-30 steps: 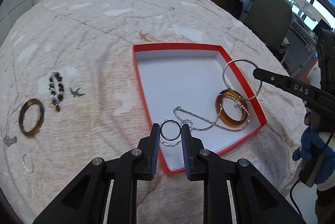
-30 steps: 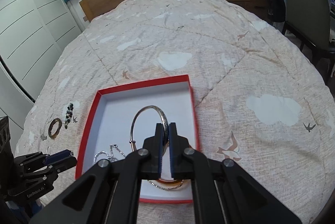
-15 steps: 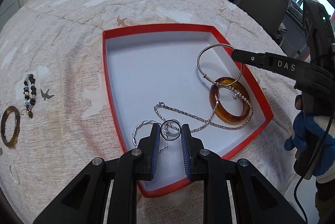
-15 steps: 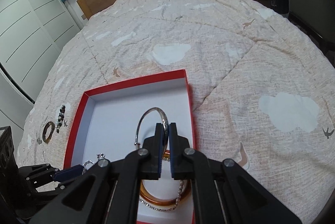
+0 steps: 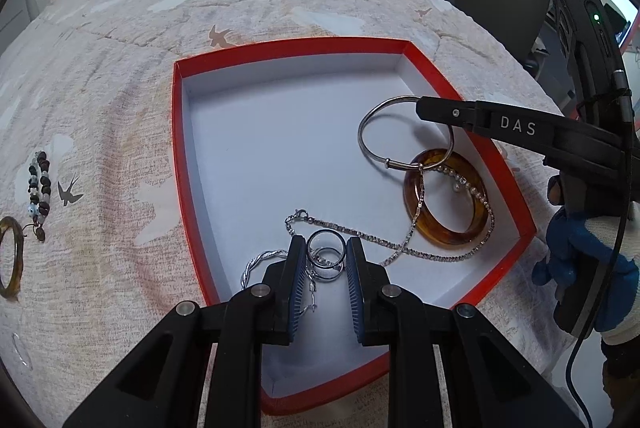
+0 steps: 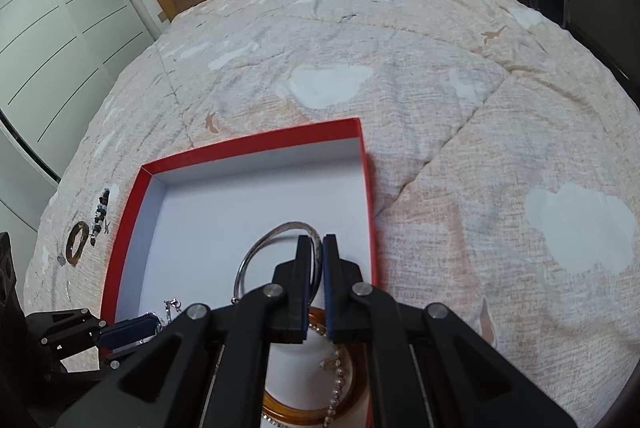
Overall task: Organize jewelry
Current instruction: 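Open both tools to release the ring and bangle in the box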
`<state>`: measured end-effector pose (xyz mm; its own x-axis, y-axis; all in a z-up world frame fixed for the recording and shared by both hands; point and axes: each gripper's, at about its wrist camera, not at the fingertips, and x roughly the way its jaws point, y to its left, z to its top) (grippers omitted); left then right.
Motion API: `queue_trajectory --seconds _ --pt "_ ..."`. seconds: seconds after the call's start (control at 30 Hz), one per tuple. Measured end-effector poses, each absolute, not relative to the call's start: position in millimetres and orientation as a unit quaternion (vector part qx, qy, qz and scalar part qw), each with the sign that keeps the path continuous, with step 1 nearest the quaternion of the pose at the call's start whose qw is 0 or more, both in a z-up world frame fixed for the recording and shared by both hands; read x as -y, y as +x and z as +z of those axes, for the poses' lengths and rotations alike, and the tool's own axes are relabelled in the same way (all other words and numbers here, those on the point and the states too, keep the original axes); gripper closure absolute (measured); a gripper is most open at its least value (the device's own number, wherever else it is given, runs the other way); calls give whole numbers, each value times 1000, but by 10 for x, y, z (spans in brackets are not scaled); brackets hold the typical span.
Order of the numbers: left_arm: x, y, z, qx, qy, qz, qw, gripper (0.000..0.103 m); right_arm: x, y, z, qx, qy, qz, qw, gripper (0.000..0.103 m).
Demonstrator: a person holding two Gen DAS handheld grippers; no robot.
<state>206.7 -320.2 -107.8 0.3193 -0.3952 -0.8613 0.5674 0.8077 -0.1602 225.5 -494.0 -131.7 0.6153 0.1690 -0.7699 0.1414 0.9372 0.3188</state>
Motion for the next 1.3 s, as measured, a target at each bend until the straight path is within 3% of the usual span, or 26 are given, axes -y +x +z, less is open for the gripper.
queue_trajectory --seconds 0.43,0.67,1.3 --pt "3198 2069 -1083 -498 85 -298 810 82 4830 2360 -1331 -450 139 7 882 96" --pt "3183 2030 -1038 -497 82 -298 811 67 4883 2280 -1252 -448 144 -1 882 96" --pt "3077 1840 -693 -475 77 -305 822 50 4928 1851 -831 -428 157 -29 890 96"
